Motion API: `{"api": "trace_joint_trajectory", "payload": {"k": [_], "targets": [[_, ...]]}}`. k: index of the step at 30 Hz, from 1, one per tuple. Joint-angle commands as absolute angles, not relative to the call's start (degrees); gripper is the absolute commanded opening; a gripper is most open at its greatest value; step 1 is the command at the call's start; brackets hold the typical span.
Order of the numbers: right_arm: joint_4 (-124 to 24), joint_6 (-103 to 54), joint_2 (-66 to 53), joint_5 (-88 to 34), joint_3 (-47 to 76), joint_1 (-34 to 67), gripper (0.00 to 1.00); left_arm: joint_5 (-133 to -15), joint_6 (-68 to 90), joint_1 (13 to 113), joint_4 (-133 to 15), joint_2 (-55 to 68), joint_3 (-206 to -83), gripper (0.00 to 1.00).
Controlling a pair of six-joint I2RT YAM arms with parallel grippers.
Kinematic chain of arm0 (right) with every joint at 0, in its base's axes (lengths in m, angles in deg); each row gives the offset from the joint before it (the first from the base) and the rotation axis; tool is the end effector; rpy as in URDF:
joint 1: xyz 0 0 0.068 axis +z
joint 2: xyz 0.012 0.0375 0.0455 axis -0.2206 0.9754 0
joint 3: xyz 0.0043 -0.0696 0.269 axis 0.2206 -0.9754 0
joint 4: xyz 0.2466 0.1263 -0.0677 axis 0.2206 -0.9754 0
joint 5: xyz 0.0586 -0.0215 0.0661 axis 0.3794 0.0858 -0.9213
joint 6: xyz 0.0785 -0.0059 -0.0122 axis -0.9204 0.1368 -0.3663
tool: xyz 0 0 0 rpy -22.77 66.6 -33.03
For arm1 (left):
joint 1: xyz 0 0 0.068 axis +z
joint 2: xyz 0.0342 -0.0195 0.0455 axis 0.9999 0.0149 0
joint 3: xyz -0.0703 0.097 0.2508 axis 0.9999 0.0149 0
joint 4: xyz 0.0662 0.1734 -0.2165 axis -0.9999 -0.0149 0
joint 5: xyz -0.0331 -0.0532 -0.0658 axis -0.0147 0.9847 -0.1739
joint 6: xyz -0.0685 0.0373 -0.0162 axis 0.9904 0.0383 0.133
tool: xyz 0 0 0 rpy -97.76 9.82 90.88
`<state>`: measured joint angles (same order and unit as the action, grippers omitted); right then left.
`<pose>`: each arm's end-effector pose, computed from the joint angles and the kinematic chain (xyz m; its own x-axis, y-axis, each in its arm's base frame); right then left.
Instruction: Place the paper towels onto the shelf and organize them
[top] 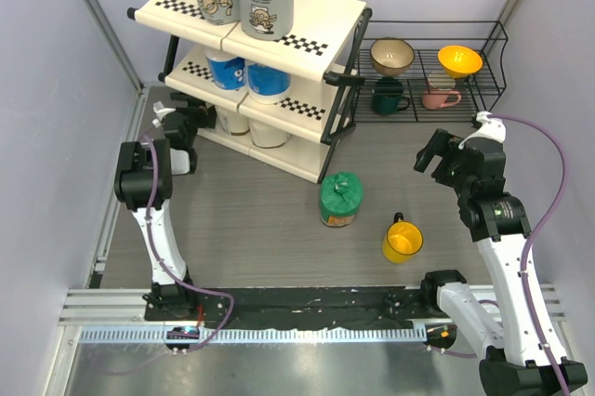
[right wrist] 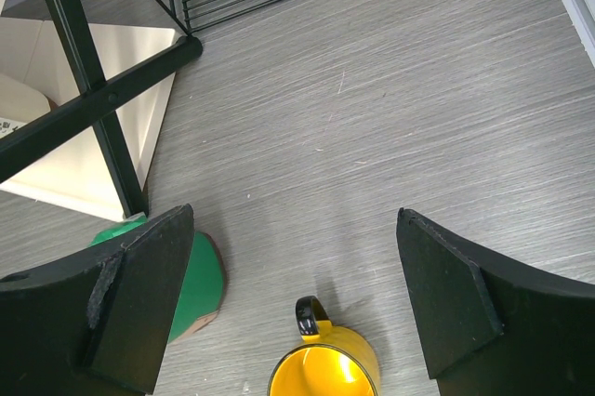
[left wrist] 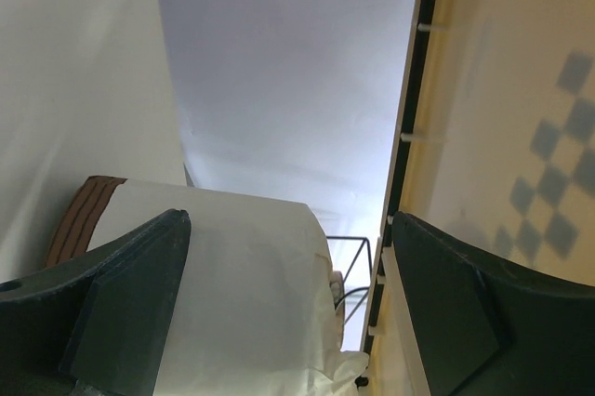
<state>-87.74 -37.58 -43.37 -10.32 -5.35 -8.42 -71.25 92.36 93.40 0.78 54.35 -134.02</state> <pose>0.2069 0.0045 0.3494 -0.3991 0.3081 -0.8636 0.2196 0.9466 0.2362 0.4896 0.0233 0.1320 -0.1176 -0.9921 0.0431 0.0028 -0.0437 -0.9990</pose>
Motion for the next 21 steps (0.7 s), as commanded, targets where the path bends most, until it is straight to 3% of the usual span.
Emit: {"api": "trace_joint_trajectory", "payload": {"k": [1,14,21], "targets": [[-85.3,-37.0,-44.0,-9.9,-4.6,-8.3,0.95,-70.9,90.9,92.2,1.2,53.7,-134.5,0.95],[-85.4,-37.1,-44.9,-9.5,-5.2,-8.3,0.95,-70.8,92.0,92.7,3.6,51.2,-129.6,0.95],[-85.8,-37.4,-45.3,-8.8,-4.6,-8.4,0.96,-70.2,93.6,96.5,4.9,39.7,-118.9,0.95]]}}
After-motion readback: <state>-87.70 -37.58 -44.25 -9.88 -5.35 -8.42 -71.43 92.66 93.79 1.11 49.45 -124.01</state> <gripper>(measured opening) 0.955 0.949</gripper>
